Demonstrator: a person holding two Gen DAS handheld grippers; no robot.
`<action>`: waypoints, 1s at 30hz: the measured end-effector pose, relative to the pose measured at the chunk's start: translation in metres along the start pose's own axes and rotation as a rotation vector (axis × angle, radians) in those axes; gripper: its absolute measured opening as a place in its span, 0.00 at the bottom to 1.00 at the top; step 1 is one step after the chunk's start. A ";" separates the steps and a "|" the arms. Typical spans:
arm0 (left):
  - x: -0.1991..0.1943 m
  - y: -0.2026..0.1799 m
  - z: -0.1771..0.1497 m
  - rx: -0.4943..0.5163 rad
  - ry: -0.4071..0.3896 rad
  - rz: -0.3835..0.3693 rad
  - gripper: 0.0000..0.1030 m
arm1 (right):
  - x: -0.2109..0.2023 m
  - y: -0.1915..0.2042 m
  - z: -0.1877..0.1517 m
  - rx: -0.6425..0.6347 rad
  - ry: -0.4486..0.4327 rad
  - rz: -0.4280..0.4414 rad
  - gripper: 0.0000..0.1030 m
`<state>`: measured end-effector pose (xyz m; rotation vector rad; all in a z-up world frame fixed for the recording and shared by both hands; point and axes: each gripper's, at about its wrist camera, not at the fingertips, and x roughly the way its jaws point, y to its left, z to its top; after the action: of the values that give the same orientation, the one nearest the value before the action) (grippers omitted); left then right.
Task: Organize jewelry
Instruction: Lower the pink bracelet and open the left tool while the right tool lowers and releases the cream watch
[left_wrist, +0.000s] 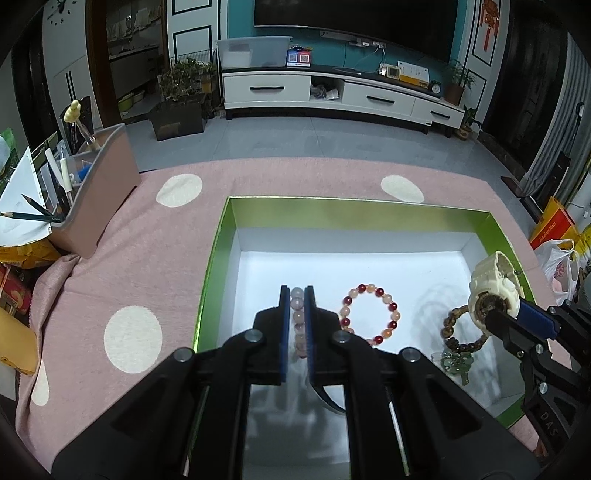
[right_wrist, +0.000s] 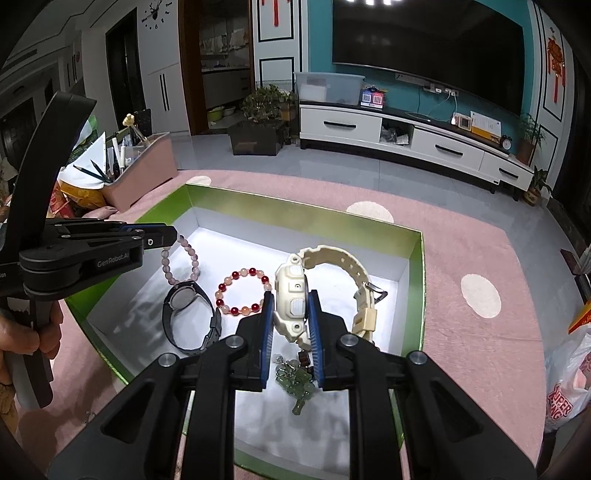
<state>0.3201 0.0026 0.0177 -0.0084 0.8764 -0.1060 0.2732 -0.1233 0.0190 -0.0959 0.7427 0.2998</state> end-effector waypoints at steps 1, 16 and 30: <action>0.001 0.000 0.000 0.001 0.002 0.002 0.07 | 0.002 0.000 0.001 0.000 0.003 0.000 0.17; 0.011 -0.003 -0.001 0.027 0.020 0.014 0.07 | 0.021 0.000 0.000 -0.001 0.066 0.002 0.17; 0.017 -0.005 -0.002 0.039 0.044 0.024 0.07 | 0.035 -0.004 -0.005 0.034 0.117 0.012 0.17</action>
<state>0.3289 -0.0037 0.0031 0.0412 0.9184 -0.1010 0.2957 -0.1196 -0.0082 -0.0774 0.8648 0.2942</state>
